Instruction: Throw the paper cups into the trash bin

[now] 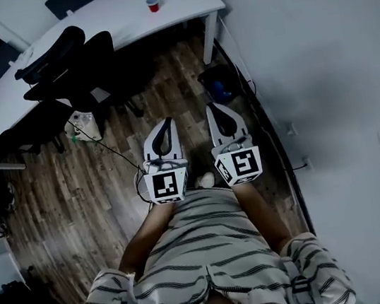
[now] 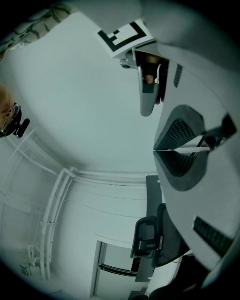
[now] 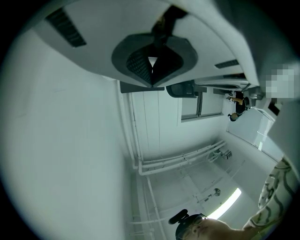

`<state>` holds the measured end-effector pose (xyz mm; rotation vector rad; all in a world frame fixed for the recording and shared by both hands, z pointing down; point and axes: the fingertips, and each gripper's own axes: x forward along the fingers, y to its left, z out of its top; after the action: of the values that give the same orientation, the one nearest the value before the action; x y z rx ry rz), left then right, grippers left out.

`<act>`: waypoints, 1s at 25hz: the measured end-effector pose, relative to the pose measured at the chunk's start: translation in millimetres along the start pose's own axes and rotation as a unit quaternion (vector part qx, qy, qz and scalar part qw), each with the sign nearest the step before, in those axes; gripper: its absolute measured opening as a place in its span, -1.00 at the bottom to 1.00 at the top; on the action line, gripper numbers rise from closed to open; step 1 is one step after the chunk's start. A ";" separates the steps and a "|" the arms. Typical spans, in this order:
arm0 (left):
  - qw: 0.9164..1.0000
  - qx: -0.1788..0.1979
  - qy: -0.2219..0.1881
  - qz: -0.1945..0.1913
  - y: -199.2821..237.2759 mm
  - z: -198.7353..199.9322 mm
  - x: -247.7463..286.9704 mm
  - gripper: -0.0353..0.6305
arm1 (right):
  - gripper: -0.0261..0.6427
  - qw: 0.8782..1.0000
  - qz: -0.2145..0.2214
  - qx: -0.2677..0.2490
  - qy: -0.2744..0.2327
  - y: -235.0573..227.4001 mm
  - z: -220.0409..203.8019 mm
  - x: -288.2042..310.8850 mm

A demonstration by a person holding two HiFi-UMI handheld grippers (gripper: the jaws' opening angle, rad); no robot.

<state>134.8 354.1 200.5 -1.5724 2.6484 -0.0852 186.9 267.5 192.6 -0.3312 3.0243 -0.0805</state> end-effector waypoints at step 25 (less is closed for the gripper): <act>1.000 -0.007 0.015 0.006 61.4 -32.7 161.1 -0.82 | -0.87 0.999 0.035 -0.026 0.017 -62.7 -31.1 156.2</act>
<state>1.4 242.6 224.5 -1.5707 2.6869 -0.0911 45.3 173.6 213.2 -0.2291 3.0727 -0.0027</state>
